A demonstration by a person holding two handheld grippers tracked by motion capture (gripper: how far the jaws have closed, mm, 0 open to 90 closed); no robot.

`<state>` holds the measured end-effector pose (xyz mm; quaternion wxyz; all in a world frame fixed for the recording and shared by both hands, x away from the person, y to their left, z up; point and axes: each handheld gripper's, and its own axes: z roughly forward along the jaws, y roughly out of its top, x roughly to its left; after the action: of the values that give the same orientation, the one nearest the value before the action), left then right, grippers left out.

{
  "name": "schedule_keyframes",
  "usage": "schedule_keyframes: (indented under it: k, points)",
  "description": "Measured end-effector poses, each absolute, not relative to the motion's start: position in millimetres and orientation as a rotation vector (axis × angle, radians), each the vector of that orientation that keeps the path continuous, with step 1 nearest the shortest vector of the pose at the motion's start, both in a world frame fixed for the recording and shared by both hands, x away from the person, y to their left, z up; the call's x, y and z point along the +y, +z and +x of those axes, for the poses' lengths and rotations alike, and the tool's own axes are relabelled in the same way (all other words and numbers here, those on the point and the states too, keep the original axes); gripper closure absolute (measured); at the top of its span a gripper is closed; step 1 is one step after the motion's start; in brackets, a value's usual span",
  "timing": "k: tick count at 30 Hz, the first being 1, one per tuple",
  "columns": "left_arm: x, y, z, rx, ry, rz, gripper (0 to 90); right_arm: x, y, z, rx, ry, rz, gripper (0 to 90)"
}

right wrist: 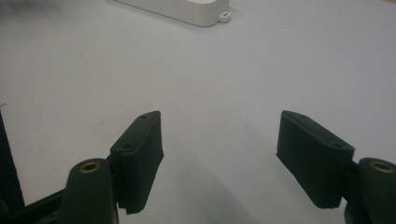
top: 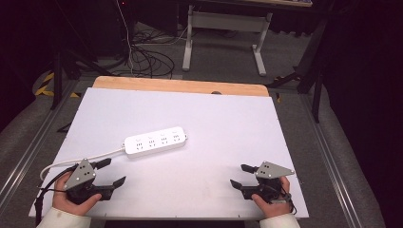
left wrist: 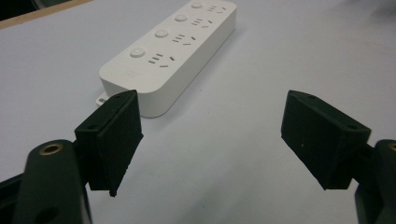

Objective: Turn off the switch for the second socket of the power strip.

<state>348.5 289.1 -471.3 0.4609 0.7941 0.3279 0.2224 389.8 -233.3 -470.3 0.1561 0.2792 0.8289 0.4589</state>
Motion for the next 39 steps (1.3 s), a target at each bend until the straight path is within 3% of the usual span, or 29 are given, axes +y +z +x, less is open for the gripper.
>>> schedule_keyframes:
  k: [6, 10, 18, 26, 39]
  points:
    - [288.9, -469.8, 347.8, 0.82, 0.53, 1.946, 24.4, -233.0, -470.5, 390.2, 2.375, 1.312, 0.8, 31.8]
    - [288.4, -469.6, 350.3, 0.851, 0.423, 1.874, 25.5, -233.2, -470.4, 390.3, 2.375, 1.315, 0.8, 31.8]
    - [285.1, -459.1, 354.2, 0.83, 0.459, 1.91, 27.7, -233.0, -470.4, 390.4, 2.378, 1.315, 0.797, 31.9]
    - [278.1, -441.8, 363.4, 0.813, 0.477, 1.96, 35.6, -232.9, -470.6, 390.6, 2.379, 1.316, 0.796, 31.9]
    - [264.0, -412.6, 386.2, 0.783, 0.477, 1.986, 37.6, -232.9, -471.1, 391.5, 2.387, 1.314, 0.797, 32.1]
